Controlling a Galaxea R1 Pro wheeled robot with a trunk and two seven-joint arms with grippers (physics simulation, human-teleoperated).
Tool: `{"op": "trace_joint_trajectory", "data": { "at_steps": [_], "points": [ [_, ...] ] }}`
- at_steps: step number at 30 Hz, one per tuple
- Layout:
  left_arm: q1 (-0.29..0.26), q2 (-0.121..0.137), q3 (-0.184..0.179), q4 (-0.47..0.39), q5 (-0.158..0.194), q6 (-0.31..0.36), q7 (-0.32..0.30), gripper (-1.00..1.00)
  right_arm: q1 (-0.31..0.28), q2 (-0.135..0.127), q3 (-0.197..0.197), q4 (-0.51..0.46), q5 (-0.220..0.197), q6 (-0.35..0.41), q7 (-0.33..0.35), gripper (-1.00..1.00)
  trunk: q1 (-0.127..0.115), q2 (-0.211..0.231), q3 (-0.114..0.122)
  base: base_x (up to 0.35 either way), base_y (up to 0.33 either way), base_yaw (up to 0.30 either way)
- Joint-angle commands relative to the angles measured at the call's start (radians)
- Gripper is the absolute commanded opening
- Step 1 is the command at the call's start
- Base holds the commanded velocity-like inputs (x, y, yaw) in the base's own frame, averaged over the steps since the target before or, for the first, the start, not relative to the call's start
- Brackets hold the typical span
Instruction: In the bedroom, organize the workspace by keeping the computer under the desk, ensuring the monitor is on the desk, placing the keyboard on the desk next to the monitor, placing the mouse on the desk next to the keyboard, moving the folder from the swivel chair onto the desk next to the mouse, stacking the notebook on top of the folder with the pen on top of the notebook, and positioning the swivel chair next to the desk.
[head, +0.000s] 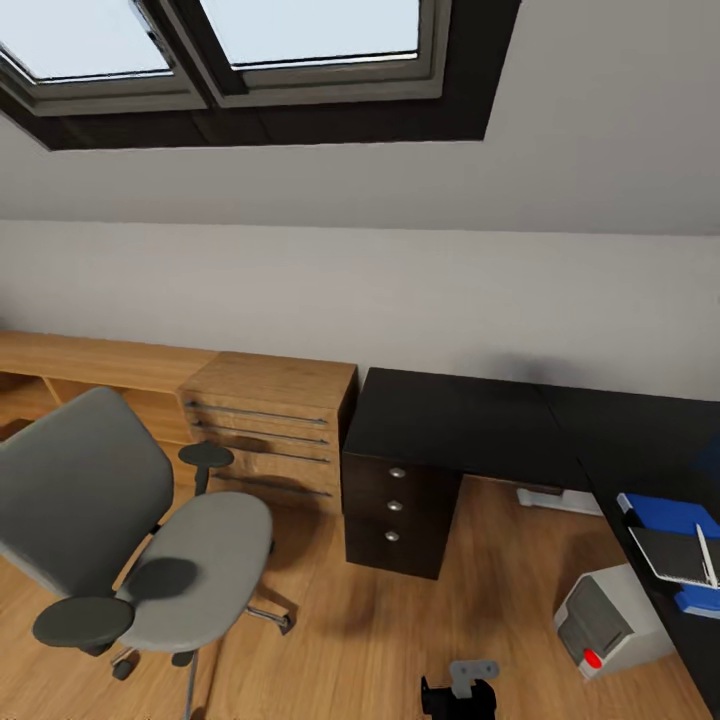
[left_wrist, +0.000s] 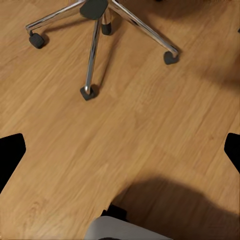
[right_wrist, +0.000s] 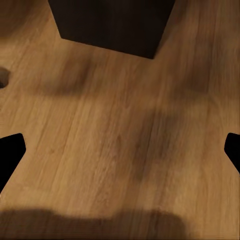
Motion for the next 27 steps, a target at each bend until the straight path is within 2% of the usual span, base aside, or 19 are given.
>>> {"op": "trace_joint_trajectory", "data": {
  "at_steps": [1, 11, 19, 22, 24, 27],
  "points": [
    [-0.001, 0.000, 0.000, 0.000, -0.003, -0.003, 0.005, 1.00, 0.000, 0.002, 0.009, 0.002, -0.004, -0.004, -0.005, 1.00, 0.000, -0.001, 0.000, -0.186, 0.000, 0.000],
    [-0.001, -0.001, 0.000, 0.000, -0.003, -0.003, 0.005, 1.00, 0.008, 0.008, 0.010, 0.002, -0.002, -0.003, -0.005, 1.00, 0.000, -0.001, 0.016, -0.278, 0.000, 0.011],
    [-0.001, -0.004, -0.001, 0.000, -0.004, 0.000, 0.005, 1.00, 0.027, 0.002, 0.008, 0.002, -0.002, -0.002, -0.005, 1.00, 0.000, -0.001, 0.029, -0.051, 0.000, 0.115],
    [-0.001, -0.005, -0.002, 0.000, -0.004, 0.001, 0.007, 1.00, 0.051, -0.019, 0.008, 0.001, -0.003, -0.004, -0.006, 1.00, 0.000, -0.001, 0.033, -0.007, 0.000, 0.119],
    [-0.001, -0.006, -0.002, 0.000, -0.004, 0.002, 0.014, 1.00, 0.080, -0.060, 0.008, 0.002, -0.005, -0.006, -0.005, 1.00, 0.000, -0.001, 0.036, -0.003, 0.000, 0.086],
    [-0.001, -0.006, -0.002, 0.000, -0.003, 0.002, 0.017, 1.00, 0.096, -0.093, 0.008, 0.002, -0.008, -0.025, -0.005, 1.00, 0.000, -0.001, 0.041, -0.001, 0.000, 0.043]
  ]
}}
